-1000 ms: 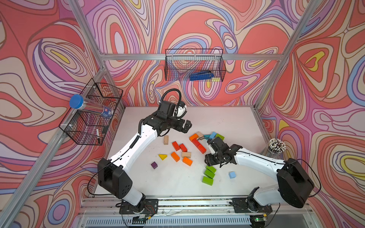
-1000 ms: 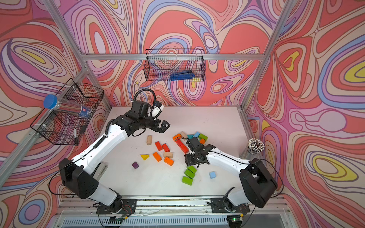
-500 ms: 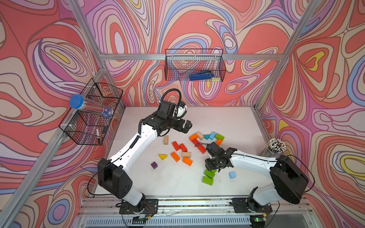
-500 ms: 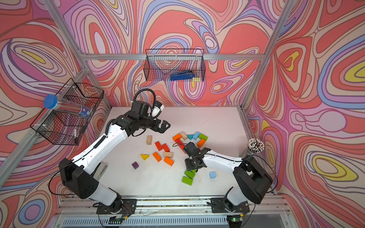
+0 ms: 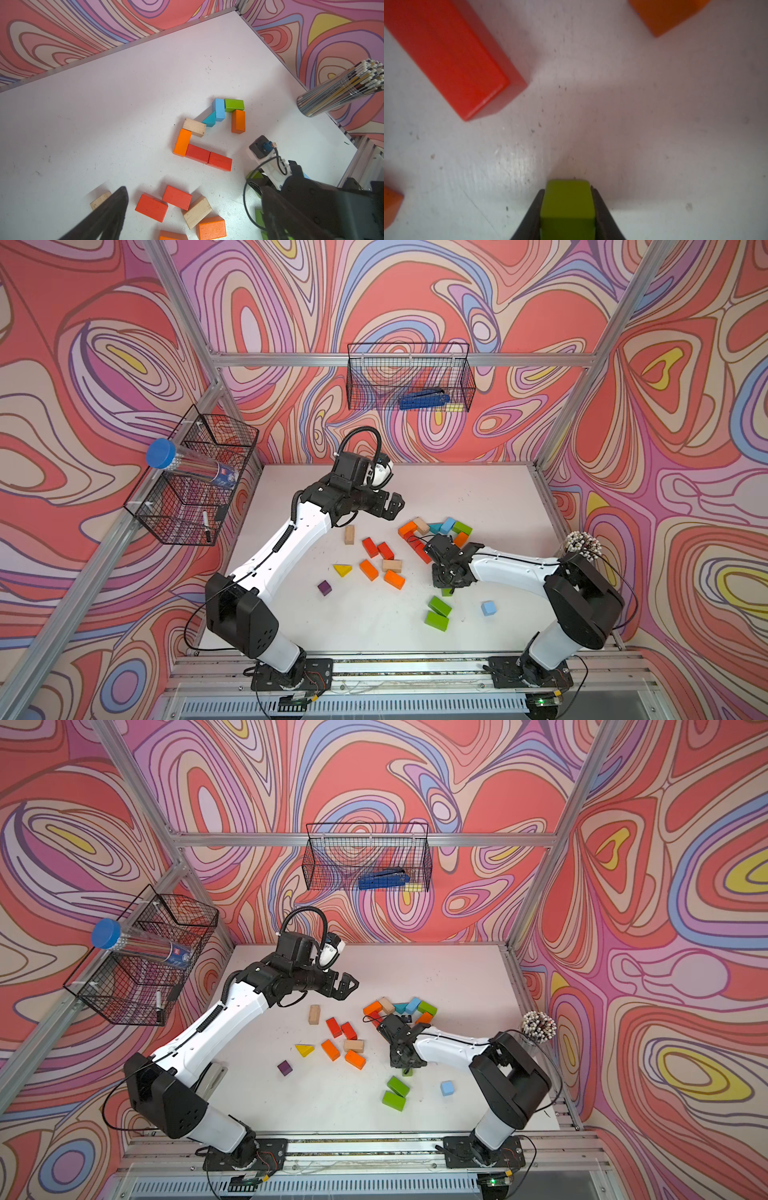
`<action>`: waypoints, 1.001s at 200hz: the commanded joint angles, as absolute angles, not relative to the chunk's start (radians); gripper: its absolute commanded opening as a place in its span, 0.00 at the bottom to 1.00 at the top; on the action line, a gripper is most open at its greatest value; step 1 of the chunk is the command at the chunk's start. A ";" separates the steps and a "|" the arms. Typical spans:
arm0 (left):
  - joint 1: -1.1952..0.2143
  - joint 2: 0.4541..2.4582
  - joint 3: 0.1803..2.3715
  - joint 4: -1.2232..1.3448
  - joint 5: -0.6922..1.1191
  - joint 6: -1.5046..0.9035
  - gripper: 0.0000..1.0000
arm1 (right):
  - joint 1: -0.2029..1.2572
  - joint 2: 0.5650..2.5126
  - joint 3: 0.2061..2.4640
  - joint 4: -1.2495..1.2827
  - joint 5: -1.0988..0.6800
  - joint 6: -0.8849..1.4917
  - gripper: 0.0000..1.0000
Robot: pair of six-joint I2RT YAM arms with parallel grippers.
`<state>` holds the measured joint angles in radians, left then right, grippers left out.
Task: Assemble a heart with building blocks
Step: Place the building block at the center of the board, then pick up the building block from the center of the board.
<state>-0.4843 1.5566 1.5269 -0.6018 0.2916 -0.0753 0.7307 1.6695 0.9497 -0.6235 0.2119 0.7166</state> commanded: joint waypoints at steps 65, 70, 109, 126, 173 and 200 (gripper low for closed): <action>-0.504 1.527 1.471 -0.639 0.267 -0.131 1.00 | 0.622 1.731 1.010 -0.582 0.265 0.819 0.42; -0.510 1.525 1.467 -0.643 0.264 -0.135 0.99 | 0.621 1.724 1.004 -0.567 0.256 0.818 0.45; -0.604 1.503 1.415 -0.649 0.191 -0.180 0.99 | 0.621 1.595 0.946 -0.480 0.218 0.724 0.70; -0.641 1.491 1.355 -0.628 0.174 -0.249 0.97 | 0.620 1.523 0.927 -0.497 0.204 0.651 0.75; -0.716 1.472 1.156 -0.516 0.149 -0.515 0.93 | 0.619 1.323 0.990 -0.754 0.144 0.467 0.89; -0.755 1.467 1.095 -0.426 0.155 -0.617 0.92 | 0.618 1.234 1.055 -0.901 0.093 0.359 0.91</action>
